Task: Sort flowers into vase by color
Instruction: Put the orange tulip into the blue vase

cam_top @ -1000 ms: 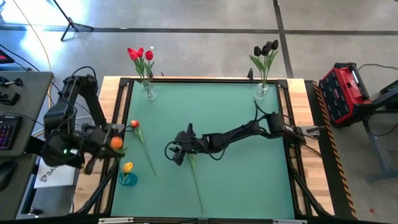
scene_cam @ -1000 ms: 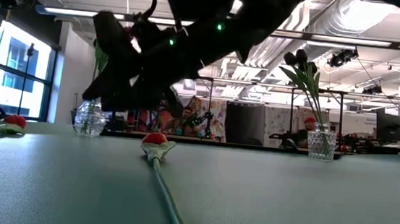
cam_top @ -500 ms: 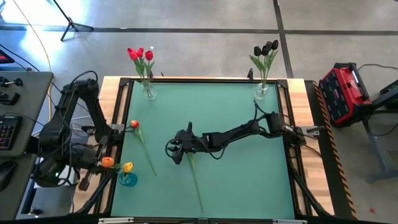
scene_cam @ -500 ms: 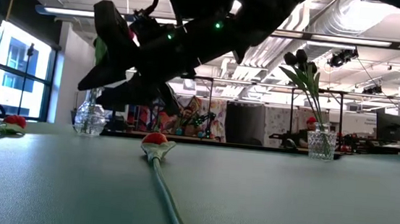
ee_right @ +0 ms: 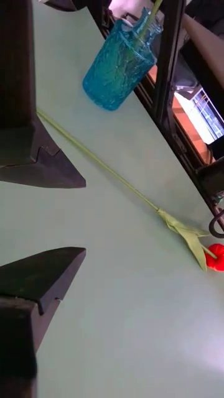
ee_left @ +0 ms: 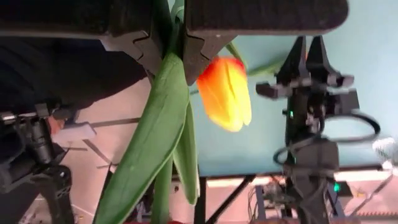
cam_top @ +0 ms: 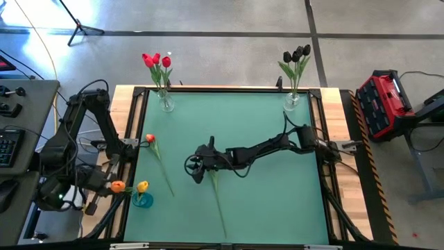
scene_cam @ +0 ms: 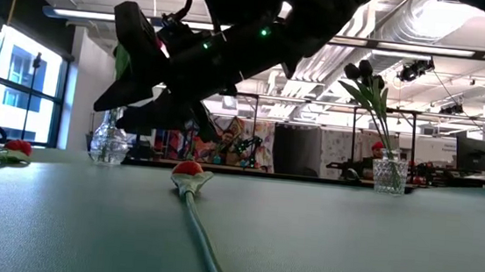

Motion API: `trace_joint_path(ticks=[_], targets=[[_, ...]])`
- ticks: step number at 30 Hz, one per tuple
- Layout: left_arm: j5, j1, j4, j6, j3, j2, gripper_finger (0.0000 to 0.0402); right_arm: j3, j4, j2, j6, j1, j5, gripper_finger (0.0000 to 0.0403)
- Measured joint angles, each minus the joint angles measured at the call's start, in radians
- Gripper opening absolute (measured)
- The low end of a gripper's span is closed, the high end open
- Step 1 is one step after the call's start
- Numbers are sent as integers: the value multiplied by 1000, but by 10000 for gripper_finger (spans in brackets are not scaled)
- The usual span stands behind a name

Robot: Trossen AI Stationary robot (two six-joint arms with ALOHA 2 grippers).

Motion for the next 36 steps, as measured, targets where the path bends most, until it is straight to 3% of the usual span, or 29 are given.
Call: trace_joint_path(ticks=[9, 22, 31, 36], targets=[[-27, 0, 3, 70, -2, -32, 1, 0, 7, 0, -14, -24, 0, 154], [-46, 2, 1, -104, -62, -32, 1, 0, 7, 0, -35, -29, -3, 154], [-53, 3, 2, -135, -98, -29, 1, 0, 3, 0, -16, -24, -3, 154], [-64, 9, -3, -181, -143, -29, 23, 0, -4, 0, -5, -10, -4, 154]])
